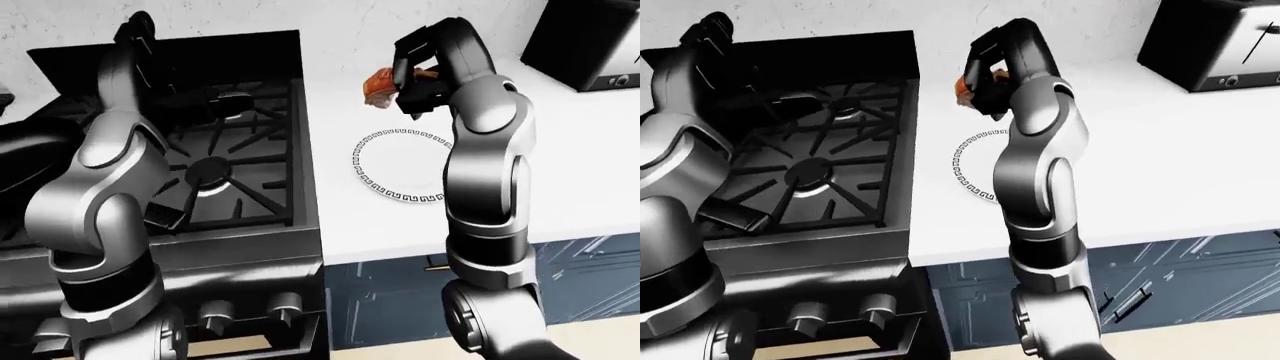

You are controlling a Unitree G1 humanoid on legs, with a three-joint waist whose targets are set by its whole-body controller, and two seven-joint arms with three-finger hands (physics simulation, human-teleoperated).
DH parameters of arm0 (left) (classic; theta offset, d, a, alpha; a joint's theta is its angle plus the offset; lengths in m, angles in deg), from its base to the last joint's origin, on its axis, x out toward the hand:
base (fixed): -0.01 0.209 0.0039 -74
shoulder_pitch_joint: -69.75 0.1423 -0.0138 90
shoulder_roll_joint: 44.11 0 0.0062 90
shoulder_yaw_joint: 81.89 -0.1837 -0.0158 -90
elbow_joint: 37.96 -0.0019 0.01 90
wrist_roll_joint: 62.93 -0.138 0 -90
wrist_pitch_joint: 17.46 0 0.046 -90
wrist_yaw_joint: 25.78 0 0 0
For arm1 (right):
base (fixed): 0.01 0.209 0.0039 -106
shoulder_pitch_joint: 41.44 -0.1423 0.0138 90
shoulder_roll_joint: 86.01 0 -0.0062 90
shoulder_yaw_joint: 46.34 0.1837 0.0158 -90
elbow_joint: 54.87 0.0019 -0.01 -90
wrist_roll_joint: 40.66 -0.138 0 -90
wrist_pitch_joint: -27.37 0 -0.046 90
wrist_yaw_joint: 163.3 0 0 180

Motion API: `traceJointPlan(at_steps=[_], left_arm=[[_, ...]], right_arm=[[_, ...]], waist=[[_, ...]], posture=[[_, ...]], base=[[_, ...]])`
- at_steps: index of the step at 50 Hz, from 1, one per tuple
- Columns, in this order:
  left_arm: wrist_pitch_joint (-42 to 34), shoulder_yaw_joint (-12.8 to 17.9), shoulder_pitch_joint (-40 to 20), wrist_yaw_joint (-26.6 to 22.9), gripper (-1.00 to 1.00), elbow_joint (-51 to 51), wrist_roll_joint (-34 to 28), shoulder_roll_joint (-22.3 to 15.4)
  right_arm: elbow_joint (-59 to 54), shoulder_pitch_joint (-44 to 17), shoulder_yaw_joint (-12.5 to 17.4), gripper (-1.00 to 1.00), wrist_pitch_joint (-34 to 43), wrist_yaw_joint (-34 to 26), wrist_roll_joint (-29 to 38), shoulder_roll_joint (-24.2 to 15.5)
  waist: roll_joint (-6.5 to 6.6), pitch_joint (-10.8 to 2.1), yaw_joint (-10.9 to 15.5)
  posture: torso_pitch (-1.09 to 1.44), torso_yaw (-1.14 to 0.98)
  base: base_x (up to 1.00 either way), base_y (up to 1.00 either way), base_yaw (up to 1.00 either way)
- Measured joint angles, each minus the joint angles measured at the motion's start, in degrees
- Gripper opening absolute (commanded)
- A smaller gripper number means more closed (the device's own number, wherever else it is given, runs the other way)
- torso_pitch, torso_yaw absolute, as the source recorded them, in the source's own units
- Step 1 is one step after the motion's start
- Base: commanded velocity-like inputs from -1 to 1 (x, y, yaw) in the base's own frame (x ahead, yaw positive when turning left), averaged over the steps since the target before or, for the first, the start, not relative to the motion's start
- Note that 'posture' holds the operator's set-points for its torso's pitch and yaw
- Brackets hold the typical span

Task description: Pick the lamb chop from the plate and place it in the pan.

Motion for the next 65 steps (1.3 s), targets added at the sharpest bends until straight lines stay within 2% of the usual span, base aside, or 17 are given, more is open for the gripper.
traceJointPlan(at_steps=[14, 17, 18, 20, 23, 25, 28, 30, 34, 39, 42, 46, 53, 57, 59, 61, 65], left_arm=[[-1.1, -0.3, -0.6, 0.5, 1.0, 0.6, 0.3, 0.0], [-1.2, -0.3, -0.8, 0.5, 1.0, 0.7, 0.4, -0.1], [-1.2, -0.3, -0.8, 0.5, 1.0, 0.8, 0.4, 0.0], [-1.2, -1.0, -0.6, 0.4, 1.0, 0.8, 0.5, 0.5], [-1.5, -1.7, -0.5, 0.0, 1.0, 0.3, 0.9, 0.6], [-1.2, -1.5, -0.7, -0.1, 1.0, 0.1, 0.7, 0.5], [-0.9, -1.3, -1.3, -0.2, 1.0, 1.1, 0.6, 0.4], [-0.5, -0.9, -1.2, -0.2, 1.0, 1.2, 0.5, 0.1], [-0.9, 0.1, -0.1, 0.4, 1.0, -0.5, -0.4, -0.1], [-0.7, -0.2, -0.9, 0.2, 1.0, 0.3, -0.2, -0.2], [-0.4, -0.2, -1.3, 0.2, 1.0, 0.9, -0.1, -0.1], [-1.2, -1.3, -0.4, -0.1, 1.0, 0.7, 0.6, 0.4], [-1.0, -0.7, -0.9, 0.3, 1.0, 1.8, 0.5, 0.3], [-1.3, -0.6, -0.4, 0.4, 1.0, 2.1, 0.6, 0.4], [-1.4, -0.9, -0.7, 0.3, 1.0, 1.9, 0.6, 0.4], [-1.4, -0.7, -0.7, 0.3, 1.0, 2.2, 0.7, 0.2], [-1.5, -0.2, 0.2, 0.6, 1.0, 1.6, 0.2, 0.3]], right_arm=[[-0.3, 0.6, 0.4, -1.0, -0.3, 0.4, -0.8, -0.2], [-0.4, 0.6, 0.4, -1.0, -0.1, 0.5, -0.9, -0.2], [-0.4, 0.5, 0.4, -1.0, -0.1, 0.5, -0.9, -0.3], [-0.3, 1.2, 0.8, -1.0, -0.1, 0.7, -0.7, -0.5], [-1.3, 1.6, 1.3, -1.0, 0.6, 0.9, -0.6, -0.5], [-1.4, 0.8, 1.2, -1.0, 0.6, 0.8, -0.6, -0.6], [0.0, -0.1, 1.1, -1.0, 0.3, 0.7, -0.1, -1.0], [0.2, -0.5, 0.7, -1.0, 0.0, 0.6, 0.2, -0.6], [-1.3, 0.6, -1.1, -1.0, -0.1, -0.5, -0.8, 0.6], [-0.6, 0.2, 0.0, -1.0, -0.4, -0.1, -0.9, 0.3], [-0.1, -0.2, 0.3, -1.0, -0.7, 0.3, -0.6, 0.0], [-0.4, 1.2, 1.0, -1.0, 0.1, 0.5, -0.3, -0.1], [-0.1, 1.4, 1.3, -1.0, -0.2, 0.8, -1.3, -0.7], [-0.5, 0.6, 1.8, -1.0, 0.5, 1.1, -2.0, -1.6], [-0.4, 0.0, 2.3, -1.0, 0.7, 1.4, -2.2, -2.1], [0.1, -0.4, 2.3, -1.0, 0.5, 1.8, -2.3, -2.3], [0.0, 0.7, 1.2, -1.0, 0.7, 1.4, -3.2, -2.3]], waist=[[-3.34, -0.23, -0.2], [-4.65, -0.03, -0.2], [-4.83, 0.05, -0.3], [-3.72, 0.4, -0.8], [-5.18, -0.35, -0.9], [-4.7, -0.43, -0.5], [-0.69, 0.69, -0.6], [1.73, 0.46, 0.0], [-0.14, 0.1, 1.2], [-3.55, 0.7, 0.5], [-6.21, 0.12, -0.1], [-6.02, -0.02, 0.5], [-2.0, 0.81, 0.6], [-1.76, 0.71, 0.2], [-0.6, 0.7, -0.2], [1.33, 0.6, -0.3], [-0.01, 1.16, -0.7]], posture=[[0.0, 0.0], [0.0, 0.0], [0.0, 0.0], [0.0, 0.0], [0.0, 0.0], [0.0, 0.0], [0.0, 0.0], [0.0, 0.0], [0.0, 0.0], [0.0, 0.0], [0.0, 0.0], [0.0, 0.0], [0.0, 0.0], [0.0, 0.0], [0.0, 0.0], [0.0, 0.0], [0.0, 0.0]], base=[[-0.14, 0.3, 0.0], [-0.15, 0.3, 0.0], [-0.14, 0.31, 0.0], [-0.14, 0.3, 0.0], [-0.15, 0.3, 0.0], [-0.14, 0.15, 0.16], [-0.15, 0.0, 0.34], [-0.14, 0.0, 0.4], [-0.14, 0.0, 0.46], [-0.15, 0.0, 0.6], [-0.16, 0.0, 0.61], [-0.15, 0.0, 0.52], [-0.05, 0.05, 0.29], [-0.02, 0.32, 0.0], [-0.02, 0.32, 0.0], [-0.02, 0.32, 0.0], [-0.01, 0.33, 0.0]])
